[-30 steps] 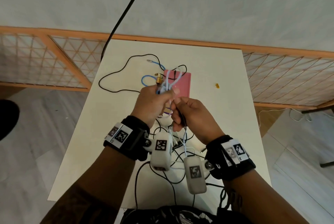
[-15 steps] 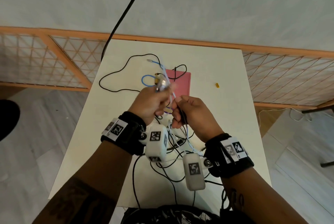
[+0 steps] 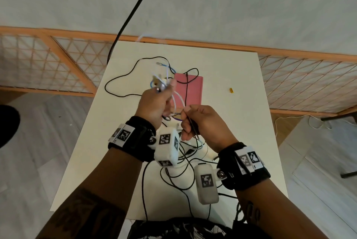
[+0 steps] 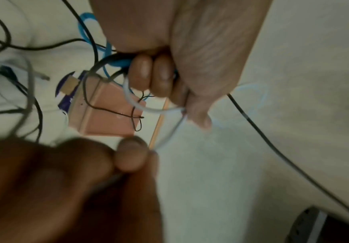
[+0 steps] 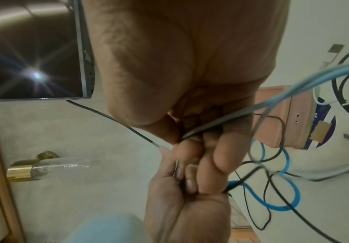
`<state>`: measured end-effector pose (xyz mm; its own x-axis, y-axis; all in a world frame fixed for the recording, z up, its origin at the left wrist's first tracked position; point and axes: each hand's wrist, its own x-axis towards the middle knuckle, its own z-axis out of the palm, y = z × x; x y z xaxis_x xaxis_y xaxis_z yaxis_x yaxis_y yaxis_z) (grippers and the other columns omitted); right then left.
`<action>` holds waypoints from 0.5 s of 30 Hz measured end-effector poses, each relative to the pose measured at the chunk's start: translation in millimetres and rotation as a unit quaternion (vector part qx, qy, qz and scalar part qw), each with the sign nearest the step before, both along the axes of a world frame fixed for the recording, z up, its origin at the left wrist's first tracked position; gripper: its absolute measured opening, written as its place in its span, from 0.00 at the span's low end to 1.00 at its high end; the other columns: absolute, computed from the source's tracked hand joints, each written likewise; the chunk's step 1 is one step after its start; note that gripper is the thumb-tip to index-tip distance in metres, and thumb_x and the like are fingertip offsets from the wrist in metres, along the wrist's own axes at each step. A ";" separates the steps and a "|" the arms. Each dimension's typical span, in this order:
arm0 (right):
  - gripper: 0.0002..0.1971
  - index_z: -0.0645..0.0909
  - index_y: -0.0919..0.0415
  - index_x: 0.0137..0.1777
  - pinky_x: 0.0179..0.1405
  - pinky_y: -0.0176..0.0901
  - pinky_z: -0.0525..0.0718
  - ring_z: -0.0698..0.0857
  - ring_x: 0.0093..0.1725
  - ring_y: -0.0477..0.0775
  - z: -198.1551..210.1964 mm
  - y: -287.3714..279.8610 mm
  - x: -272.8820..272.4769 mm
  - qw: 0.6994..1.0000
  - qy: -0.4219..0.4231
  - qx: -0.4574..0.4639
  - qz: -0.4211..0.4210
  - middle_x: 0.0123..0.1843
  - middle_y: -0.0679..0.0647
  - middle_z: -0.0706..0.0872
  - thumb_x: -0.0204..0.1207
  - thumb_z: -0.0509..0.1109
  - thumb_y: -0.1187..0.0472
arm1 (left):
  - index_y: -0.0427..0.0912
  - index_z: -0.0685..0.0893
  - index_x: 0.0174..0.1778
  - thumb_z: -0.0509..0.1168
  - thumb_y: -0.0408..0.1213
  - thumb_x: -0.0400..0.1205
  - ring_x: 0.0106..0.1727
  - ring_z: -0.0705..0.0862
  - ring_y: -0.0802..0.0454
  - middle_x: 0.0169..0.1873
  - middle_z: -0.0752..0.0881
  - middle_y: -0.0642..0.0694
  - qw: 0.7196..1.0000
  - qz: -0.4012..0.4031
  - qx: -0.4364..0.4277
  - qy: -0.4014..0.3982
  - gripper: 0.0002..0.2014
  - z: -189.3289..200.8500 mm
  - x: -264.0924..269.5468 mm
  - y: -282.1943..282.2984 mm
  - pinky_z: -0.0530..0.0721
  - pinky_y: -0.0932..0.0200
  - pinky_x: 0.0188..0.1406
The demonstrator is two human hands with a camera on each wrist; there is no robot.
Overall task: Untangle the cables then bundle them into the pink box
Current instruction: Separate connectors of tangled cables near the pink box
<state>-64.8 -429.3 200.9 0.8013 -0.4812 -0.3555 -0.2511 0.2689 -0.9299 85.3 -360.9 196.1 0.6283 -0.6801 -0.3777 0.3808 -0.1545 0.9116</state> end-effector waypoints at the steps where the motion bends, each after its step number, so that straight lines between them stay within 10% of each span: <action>1: 0.17 0.80 0.64 0.44 0.31 0.47 0.84 0.85 0.24 0.58 1.0 -1.6 -0.3 1.000 -0.005 0.001 -0.008 0.27 0.58 0.78 0.92 0.56 0.60 | 0.44 0.76 0.32 0.71 0.42 0.88 0.17 0.65 0.57 0.17 0.73 0.55 0.998 -0.060 0.000 0.000 0.19 -1.7 -4.8 1.8 0.62 0.63 0.18; 3: 0.17 0.80 0.65 0.45 0.30 0.47 0.84 0.84 0.24 0.58 1.1 -5.0 -2.1 1.000 -0.010 0.000 -0.015 0.27 0.58 0.77 0.93 0.56 0.61 | 0.43 0.79 0.33 0.72 0.40 0.87 0.18 0.64 0.56 0.17 0.74 0.54 0.994 -0.102 0.019 -0.030 0.17 -5.9 -13.4 4.7 0.59 0.60 0.22; 7: 0.15 0.81 0.63 0.48 0.27 0.43 0.82 0.84 0.25 0.57 0.8 -0.7 -8.2 1.000 0.005 0.007 0.011 0.28 0.58 0.77 0.92 0.57 0.58 | 0.44 0.76 0.33 0.73 0.44 0.87 0.18 0.61 0.56 0.18 0.66 0.54 0.995 0.090 0.024 0.022 0.19 -6.6 14.4 -3.2 0.60 0.60 0.22; 12: 0.15 0.81 0.62 0.49 0.21 0.40 0.75 0.81 0.25 0.56 0.6 0.2 -10.7 0.999 0.007 -0.042 0.003 0.28 0.56 0.76 0.93 0.57 0.56 | 0.43 0.80 0.34 0.76 0.57 0.75 0.21 0.60 0.56 0.23 0.69 0.52 0.988 -0.139 0.065 0.033 0.21 -6.2 -14.6 9.2 0.57 0.63 0.20; 15: 0.16 0.82 0.61 0.49 0.21 0.40 0.75 0.80 0.24 0.56 -1.5 -2.2 -8.2 0.998 0.022 -0.063 0.005 0.26 0.55 0.77 0.93 0.56 0.55 | 0.44 0.80 0.29 0.78 0.49 0.79 0.21 0.63 0.54 0.25 0.73 0.48 0.991 -0.129 0.031 0.020 0.20 -11.1 -26.2 6.3 0.59 0.61 0.19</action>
<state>-73.0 -431.6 199.4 0.7913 -0.5159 -0.3282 -0.2954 0.1475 -0.9439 59.1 -354.7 185.0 0.4203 -0.7911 -0.4445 0.3560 -0.3068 0.8827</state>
